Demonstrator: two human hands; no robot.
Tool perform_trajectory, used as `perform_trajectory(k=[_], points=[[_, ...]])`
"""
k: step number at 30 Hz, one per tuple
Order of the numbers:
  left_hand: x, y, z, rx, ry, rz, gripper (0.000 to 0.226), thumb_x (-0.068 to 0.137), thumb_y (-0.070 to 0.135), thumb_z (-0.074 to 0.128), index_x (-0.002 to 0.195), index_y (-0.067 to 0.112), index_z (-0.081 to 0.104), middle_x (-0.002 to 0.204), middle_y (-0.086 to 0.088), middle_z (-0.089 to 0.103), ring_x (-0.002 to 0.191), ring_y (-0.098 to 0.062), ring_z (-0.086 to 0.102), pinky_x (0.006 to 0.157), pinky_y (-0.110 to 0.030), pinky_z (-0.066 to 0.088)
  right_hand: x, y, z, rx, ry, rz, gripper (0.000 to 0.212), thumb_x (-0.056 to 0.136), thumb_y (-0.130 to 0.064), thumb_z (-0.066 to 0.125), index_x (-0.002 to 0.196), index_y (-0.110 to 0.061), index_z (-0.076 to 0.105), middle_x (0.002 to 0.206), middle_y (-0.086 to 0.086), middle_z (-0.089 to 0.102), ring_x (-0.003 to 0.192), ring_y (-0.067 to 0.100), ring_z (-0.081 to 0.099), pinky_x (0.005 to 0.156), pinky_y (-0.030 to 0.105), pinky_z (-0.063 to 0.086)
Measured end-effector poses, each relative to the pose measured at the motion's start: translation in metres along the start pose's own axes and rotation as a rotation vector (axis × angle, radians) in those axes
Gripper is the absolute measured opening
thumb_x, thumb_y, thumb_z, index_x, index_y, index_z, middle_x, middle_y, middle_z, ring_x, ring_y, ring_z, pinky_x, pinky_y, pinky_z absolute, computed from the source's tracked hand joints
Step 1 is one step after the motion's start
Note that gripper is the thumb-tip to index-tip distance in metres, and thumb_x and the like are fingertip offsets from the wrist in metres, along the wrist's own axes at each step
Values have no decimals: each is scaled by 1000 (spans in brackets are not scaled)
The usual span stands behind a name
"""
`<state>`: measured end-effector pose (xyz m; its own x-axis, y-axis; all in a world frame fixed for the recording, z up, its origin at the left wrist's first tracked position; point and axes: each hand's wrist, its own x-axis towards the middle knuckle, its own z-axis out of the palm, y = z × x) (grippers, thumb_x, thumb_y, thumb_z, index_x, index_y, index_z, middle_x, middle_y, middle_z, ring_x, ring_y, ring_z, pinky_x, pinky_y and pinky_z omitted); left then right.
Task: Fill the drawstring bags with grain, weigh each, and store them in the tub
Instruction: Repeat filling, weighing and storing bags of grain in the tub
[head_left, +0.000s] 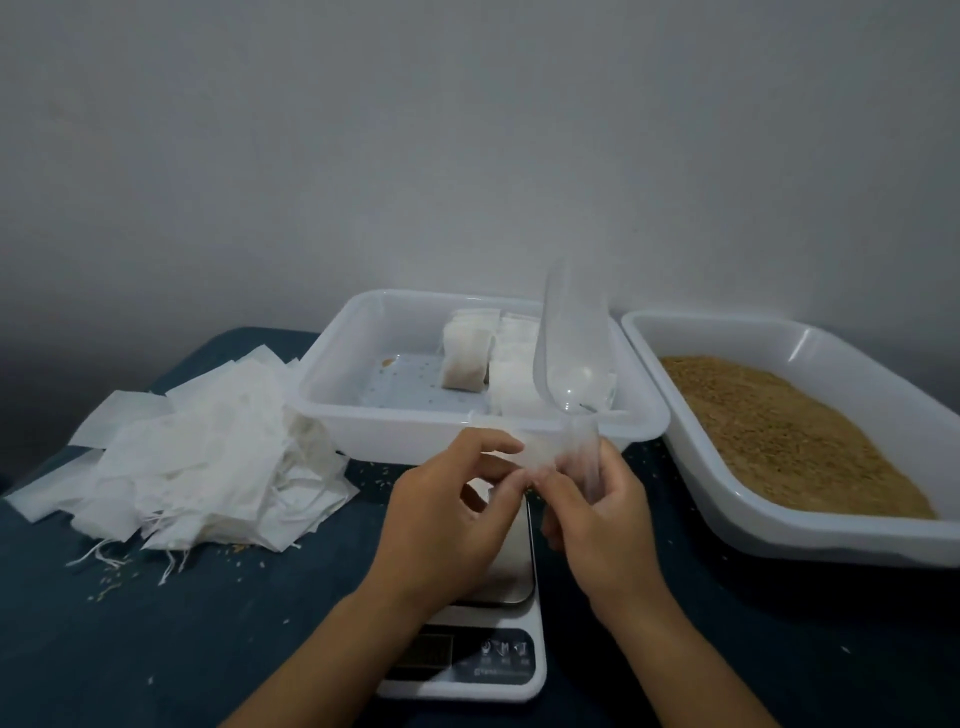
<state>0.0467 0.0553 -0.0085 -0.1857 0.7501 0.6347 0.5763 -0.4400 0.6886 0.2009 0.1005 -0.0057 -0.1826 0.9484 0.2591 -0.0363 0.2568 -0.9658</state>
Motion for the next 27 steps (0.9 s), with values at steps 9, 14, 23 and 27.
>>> perform_trajectory(k=[9, 14, 23, 27], points=[[6, -9, -16, -416, 1, -527, 32, 92, 60, 53, 111, 44, 72, 110, 13, 75, 97, -8, 71, 78, -31, 57, 8, 1, -15, 469, -69, 34, 10, 74, -6, 59, 83, -7, 54, 84, 8, 57, 60, 13, 46, 43, 22, 38], [5, -2, -18, -573, -171, -515, 33, 90, 55, 63, 100, 29, 81, 88, -4, 76, 79, -12, 68, 65, -24, 54, 6, 2, -12, 325, -113, 62, 16, 72, -11, 65, 66, -23, 55, 67, 0, 51, 54, 11, 45, 43, 22, 38], [0, -16, -25, 55, 150, -182, 13, 93, 32, 77, 81, 26, 75, 71, 11, 67, 70, -11, 64, 63, -18, 47, 6, 1, -8, -141, 75, 30, 7, 94, -38, 73, 89, -38, 68, 74, -3, 71, 59, 8, 63, 52, 23, 50], [1, -16, -27, 211, 175, 44, 13, 92, 26, 78, 82, 20, 76, 74, 15, 64, 70, -6, 60, 66, -13, 44, 2, -2, -8, -197, 75, -84, 25, 86, -51, 76, 82, -30, 62, 68, -1, 65, 57, 11, 61, 55, 24, 52]])
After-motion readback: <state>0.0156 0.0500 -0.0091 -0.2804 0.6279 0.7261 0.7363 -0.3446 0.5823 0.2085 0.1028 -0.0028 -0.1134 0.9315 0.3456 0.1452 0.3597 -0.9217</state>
